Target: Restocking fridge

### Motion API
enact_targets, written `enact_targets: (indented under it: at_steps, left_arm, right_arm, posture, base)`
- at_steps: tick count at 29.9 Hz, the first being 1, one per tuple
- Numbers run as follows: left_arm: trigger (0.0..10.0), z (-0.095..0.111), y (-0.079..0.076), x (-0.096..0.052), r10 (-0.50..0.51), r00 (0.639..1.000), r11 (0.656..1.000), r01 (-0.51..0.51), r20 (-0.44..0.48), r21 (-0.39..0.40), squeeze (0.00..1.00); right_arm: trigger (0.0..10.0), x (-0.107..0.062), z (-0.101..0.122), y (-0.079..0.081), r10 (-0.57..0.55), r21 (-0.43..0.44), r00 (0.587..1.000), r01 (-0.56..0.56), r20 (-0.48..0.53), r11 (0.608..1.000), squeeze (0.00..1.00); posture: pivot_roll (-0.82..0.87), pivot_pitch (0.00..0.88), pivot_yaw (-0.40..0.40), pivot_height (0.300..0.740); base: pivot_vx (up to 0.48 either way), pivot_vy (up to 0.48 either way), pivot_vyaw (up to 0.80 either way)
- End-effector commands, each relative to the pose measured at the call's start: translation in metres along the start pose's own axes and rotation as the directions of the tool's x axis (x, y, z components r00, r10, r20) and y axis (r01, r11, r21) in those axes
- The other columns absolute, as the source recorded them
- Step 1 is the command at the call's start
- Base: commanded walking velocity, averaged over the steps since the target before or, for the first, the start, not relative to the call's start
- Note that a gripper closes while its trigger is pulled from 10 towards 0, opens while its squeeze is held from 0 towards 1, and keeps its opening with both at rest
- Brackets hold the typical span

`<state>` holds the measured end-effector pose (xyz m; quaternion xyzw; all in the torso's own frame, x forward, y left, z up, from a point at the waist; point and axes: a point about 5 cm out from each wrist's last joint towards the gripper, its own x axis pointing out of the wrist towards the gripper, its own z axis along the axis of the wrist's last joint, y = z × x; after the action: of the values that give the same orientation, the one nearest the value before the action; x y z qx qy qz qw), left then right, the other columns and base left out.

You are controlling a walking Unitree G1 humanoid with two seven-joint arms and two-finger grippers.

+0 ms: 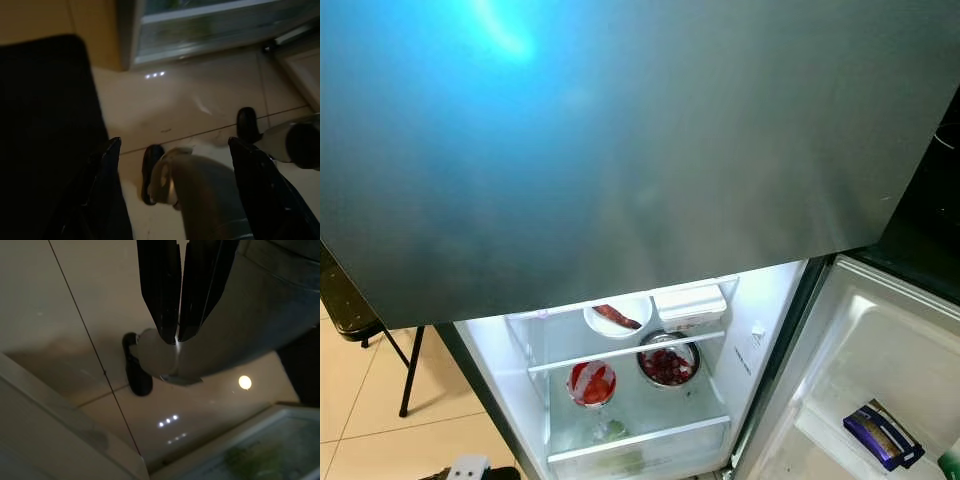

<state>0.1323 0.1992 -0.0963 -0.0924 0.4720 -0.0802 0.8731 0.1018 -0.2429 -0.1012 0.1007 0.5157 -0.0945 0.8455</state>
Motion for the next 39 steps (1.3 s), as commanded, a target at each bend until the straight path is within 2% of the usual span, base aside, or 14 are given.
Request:
enact_targets:
  at_steps: [1, 5, 11, 16, 17, 20, 23, 26, 30, 38, 39]
  left_arm:
    - [10.0, -0.007, 0.01, -0.005, 0.049, 0.999, 0.998, -0.05, -0.02, -0.04, 0.0]
    - [10.0, -0.013, 0.009, -0.006, 0.063, 0.998, 0.995, -0.065, -0.031, -0.071, 0.0]
    - [10.0, -0.008, 0.009, -0.004, 0.055, 0.997, 0.998, -0.057, -0.045, -0.036, 0.0]
    - [10.0, 0.007, 0.014, -0.002, 0.094, 0.996, 0.993, -0.093, 0.004, -0.066, 0.0]
    - [10.0, 0.01, 0.012, -0.001, 0.09, 0.995, 0.99, -0.086, 0.032, -0.116, 0.0]
    - [10.0, 0.006, 0.008, 0.0, 0.085, 0.996, 0.993, -0.084, 0.009, -0.087, 0.0]
    - [10.0, 0.001, 0.006, 0.0, 0.093, 0.996, 0.99, -0.093, 0.0, -0.108, 0.0]
    - [10.0, -0.005, 0.003, 0.0, 0.085, 0.996, 0.992, -0.087, -0.021, -0.094, 0.0]
    - [10.0, -0.009, 0.005, -0.002, 0.088, 0.996, 0.992, -0.09, -0.033, -0.088, 0.0]
    - [10.0, -0.009, 0.004, -0.001, 0.082, 0.996, 0.994, -0.085, -0.044, -0.063, 0.0]
    - [10.0, -0.002, 0.003, 0.001, 0.08, 0.997, 0.995, -0.081, -0.021, -0.066, 0.0]
  right_arm:
    - [10.0, 0.0, -0.005, 0.002, -0.004, 0.008, 1.0, 0.004, -0.02, 1.0, 0.0]
    - [10.0, 0.0, -0.002, 0.0, -0.012, 0.017, 1.0, 0.012, -0.009, 1.0, 0.0]
    - [10.0, 0.002, 0.008, -0.002, -0.064, 0.031, 0.998, 0.064, 0.013, 0.997, 0.0]
    - [10.0, 0.003, 0.01, 0.003, -0.044, -0.017, 0.999, 0.044, 0.005, 0.999, 0.0]
    - [10.0, 0.003, 0.009, 0.001, -0.047, -0.02, 0.999, 0.047, -0.002, 0.999, 0.0]
    - [10.0, 0.002, 0.011, -0.001, -0.047, -0.051, 0.999, 0.046, -0.004, 0.998, 0.0]
    - [10.0, 0.002, 0.013, -0.003, -0.051, -0.061, 0.999, 0.051, -0.004, 0.997, 0.0]
    - [10.0, 0.002, 0.012, -0.004, -0.051, -0.071, 0.999, 0.05, -0.009, 0.996, 0.0]
    - [10.0, 0.003, 0.011, 0.002, -0.036, -0.087, 0.999, 0.035, -0.018, 0.996, 0.0]
    - [10.0, 0.004, 0.009, 0.008, -0.025, -0.092, 0.999, 0.023, -0.024, 0.996, 0.0]
    - [10.0, 0.005, 0.01, 0.01, -0.017, -0.1, 1.0, 0.014, -0.025, 0.995, 0.0]
  posture:
    - [-0.01, 0.0, 0.0, 0.74]
    - [-0.02, 0.0, 0.005, 0.74]
    - [-0.04, 0.0, -0.006, 0.74]
    - [-0.03, 0.0, -0.009, 0.74]
    - [-0.05, 0.0, 0.001, 0.74]
    - [-0.05, 0.0, -0.016, 0.74]
    - [-0.05, 0.0, -0.012, 0.74]
    - [-0.06, 0.0, -0.009, 0.74]
    - [-0.05, 0.0, 0.003, 0.74]
    - [-0.04, 0.0, 0.007, 0.74]
    - [-0.04, 0.0, 0.004, 0.74]
  base:
    - [0.0, 0.0, 0.0]
    - [0.0, 0.0, 0.0]
    - [0.0, 0.0, 0.0]
    - [-0.058, 0.0, 0.0]
    - [-0.322, 0.0, 0.0]
    - [-0.315, 0.0, 0.0]
    - [-0.217, 0.0, 0.0]
    - [-0.345, 0.0, 0.0]
    - [-0.38, 0.0, 0.0]
    - [-0.397, 0.0, 0.0]
    - [-0.412, 0.0, 0.0]
